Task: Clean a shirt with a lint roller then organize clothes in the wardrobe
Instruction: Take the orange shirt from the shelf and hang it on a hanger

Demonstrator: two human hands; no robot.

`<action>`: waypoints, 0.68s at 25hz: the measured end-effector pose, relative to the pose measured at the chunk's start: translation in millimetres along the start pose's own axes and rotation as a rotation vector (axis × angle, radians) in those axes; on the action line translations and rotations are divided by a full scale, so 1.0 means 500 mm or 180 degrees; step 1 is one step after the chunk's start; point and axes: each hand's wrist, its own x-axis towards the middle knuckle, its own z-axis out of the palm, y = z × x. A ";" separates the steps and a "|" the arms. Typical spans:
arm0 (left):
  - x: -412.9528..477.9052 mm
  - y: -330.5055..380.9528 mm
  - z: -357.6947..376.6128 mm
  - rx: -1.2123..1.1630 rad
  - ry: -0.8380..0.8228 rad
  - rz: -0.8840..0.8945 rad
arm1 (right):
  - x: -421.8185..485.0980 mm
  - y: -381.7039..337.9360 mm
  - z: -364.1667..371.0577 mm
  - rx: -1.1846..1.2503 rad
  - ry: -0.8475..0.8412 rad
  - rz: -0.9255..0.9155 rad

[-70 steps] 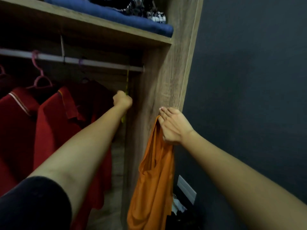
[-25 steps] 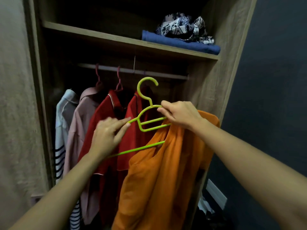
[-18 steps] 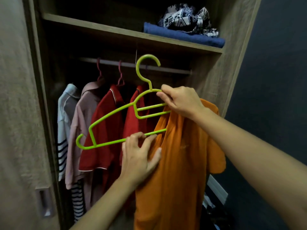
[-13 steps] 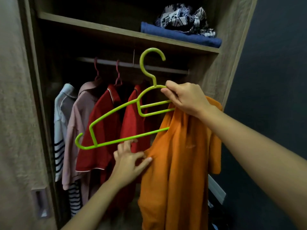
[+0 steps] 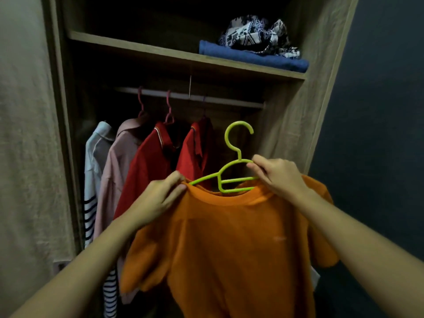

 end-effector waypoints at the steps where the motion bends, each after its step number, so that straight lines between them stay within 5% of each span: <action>1: 0.014 0.009 -0.004 -0.0015 0.0027 0.0028 | -0.001 -0.006 0.003 0.0116 -0.0006 0.0134; 9: 0.043 0.011 -0.082 -0.0380 0.0190 -0.0288 | -0.011 0.005 -0.009 0.0875 -0.0314 0.0985; 14: 0.044 0.047 -0.076 -0.0242 0.0099 -0.0488 | 0.014 -0.112 0.006 0.0732 0.0327 0.0736; 17: 0.046 0.068 -0.060 -0.0177 0.0230 -0.0615 | 0.045 -0.208 0.017 0.2116 -0.0454 0.1402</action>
